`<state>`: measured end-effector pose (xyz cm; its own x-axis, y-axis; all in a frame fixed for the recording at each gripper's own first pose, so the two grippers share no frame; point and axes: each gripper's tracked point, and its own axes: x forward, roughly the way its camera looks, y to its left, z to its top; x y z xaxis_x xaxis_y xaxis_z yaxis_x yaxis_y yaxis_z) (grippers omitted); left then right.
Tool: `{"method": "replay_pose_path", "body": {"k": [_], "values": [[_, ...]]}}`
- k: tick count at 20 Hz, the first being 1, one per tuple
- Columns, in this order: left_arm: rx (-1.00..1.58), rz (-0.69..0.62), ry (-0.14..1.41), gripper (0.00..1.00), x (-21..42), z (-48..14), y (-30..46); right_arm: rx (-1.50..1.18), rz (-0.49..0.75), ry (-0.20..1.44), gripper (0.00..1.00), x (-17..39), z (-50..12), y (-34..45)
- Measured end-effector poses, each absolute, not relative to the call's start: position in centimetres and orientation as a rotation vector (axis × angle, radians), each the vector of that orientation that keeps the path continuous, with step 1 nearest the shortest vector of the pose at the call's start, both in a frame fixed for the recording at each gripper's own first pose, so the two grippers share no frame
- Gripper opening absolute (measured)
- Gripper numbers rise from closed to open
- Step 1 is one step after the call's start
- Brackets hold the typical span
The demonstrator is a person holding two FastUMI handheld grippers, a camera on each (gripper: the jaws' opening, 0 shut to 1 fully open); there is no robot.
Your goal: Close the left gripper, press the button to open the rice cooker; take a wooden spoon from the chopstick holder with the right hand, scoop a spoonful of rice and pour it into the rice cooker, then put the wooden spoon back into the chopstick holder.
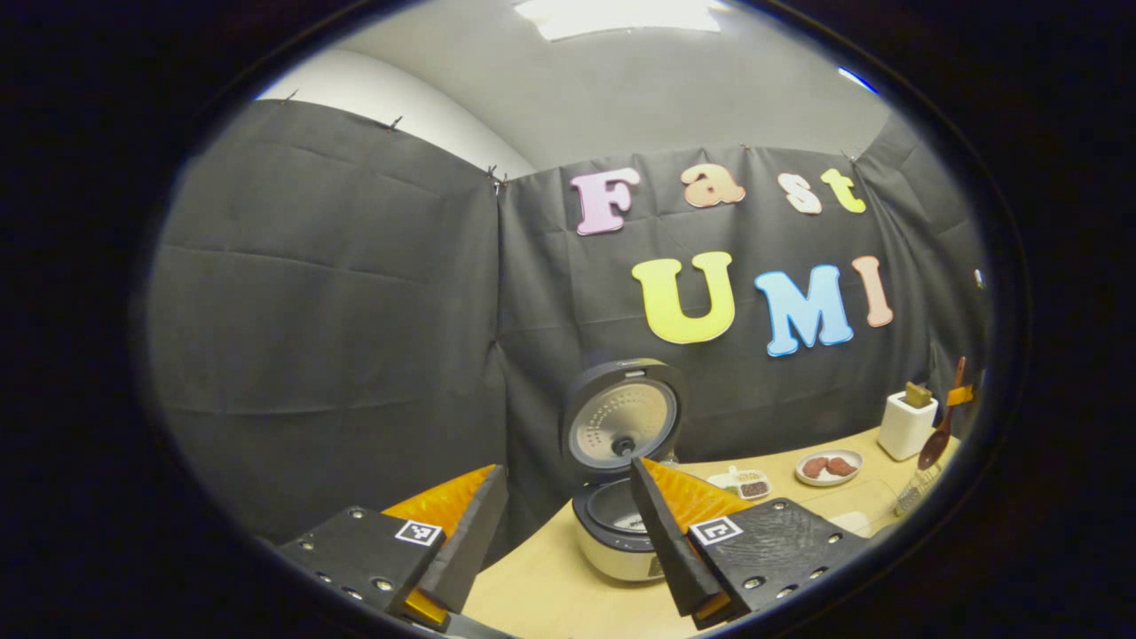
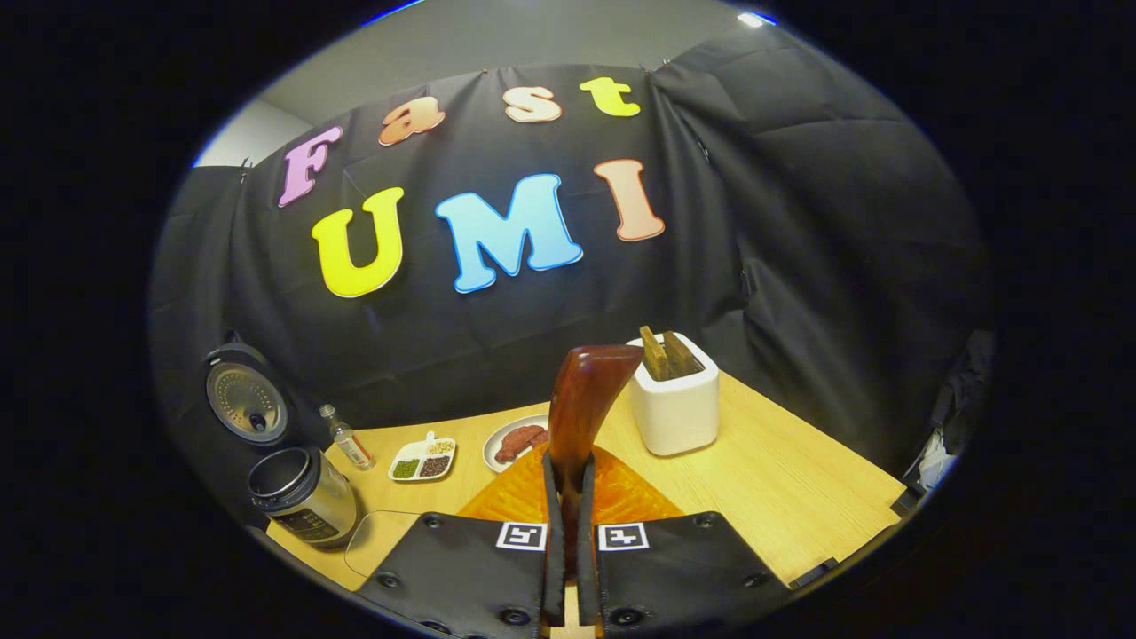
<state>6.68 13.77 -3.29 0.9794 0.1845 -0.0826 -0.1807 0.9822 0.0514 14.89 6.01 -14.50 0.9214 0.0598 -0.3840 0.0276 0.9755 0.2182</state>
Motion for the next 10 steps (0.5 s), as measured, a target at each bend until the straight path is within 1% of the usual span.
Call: {"method": "replay_pose_path", "body": {"k": [4, 10], "values": [[0.044, 0.183, 0.086, 0.84, 7.3, -3.4, 15.0, 0.216, 0.054, 0.355, 0.07, 14.8, -13.6, 10.5], [0.042, 0.184, 0.095, 0.84, 8.7, -4.6, 17.4, 0.104, 0.098, 0.354, 0.07, 14.0, -15.7, 16.5]]}}
